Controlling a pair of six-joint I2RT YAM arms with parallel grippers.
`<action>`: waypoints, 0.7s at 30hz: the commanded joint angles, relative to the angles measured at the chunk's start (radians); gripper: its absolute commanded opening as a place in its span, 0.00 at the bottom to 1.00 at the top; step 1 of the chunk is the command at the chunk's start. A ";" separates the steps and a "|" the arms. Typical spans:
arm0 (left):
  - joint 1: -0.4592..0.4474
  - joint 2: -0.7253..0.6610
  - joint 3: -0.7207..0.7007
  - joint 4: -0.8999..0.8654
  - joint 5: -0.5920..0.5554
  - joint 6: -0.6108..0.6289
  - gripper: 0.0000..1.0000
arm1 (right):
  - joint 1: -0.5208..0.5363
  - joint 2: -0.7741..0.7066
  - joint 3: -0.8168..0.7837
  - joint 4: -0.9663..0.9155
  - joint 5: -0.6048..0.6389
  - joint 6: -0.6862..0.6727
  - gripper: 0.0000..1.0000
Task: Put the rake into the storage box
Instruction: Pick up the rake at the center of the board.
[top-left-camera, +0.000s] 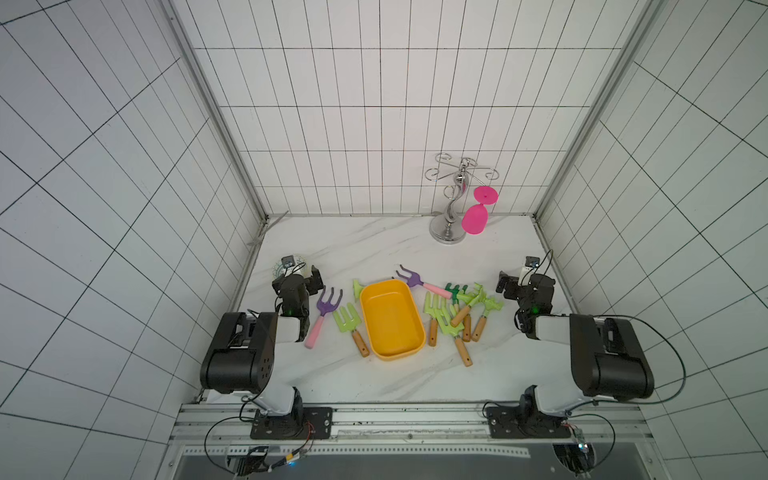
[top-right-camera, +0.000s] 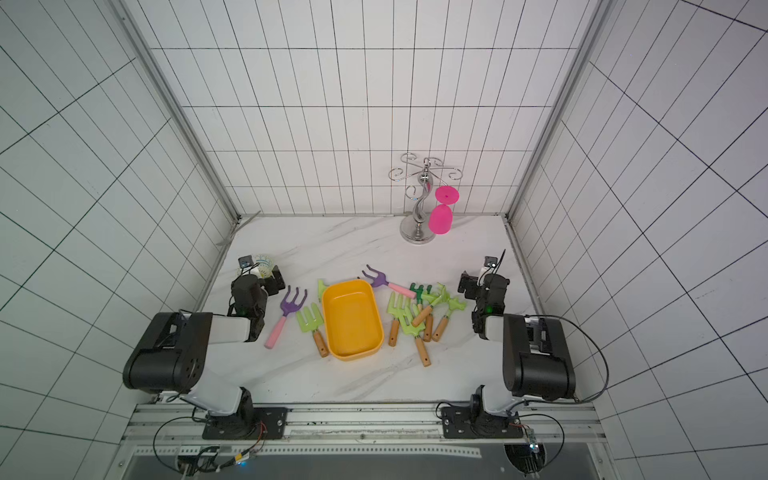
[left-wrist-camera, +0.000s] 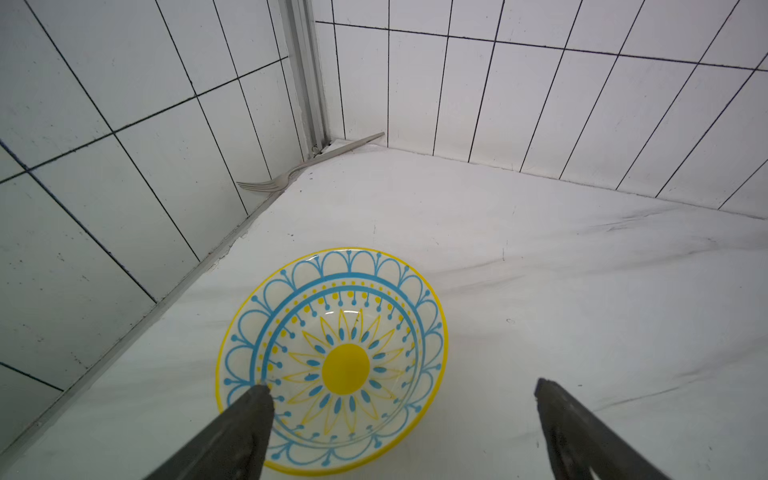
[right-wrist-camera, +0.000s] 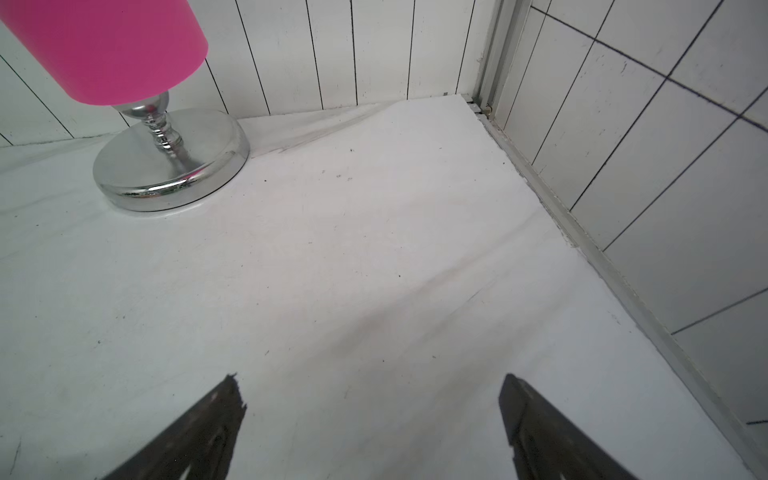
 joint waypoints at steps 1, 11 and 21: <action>0.002 -0.018 0.017 -0.009 0.010 -0.005 0.99 | -0.007 0.003 -0.004 0.012 -0.010 -0.004 0.99; 0.002 -0.018 0.017 -0.010 0.010 -0.005 0.99 | -0.028 0.002 -0.006 0.015 -0.047 0.005 0.99; 0.014 -0.119 0.103 -0.200 0.113 0.027 0.98 | -0.039 -0.179 0.169 -0.444 0.259 0.179 0.99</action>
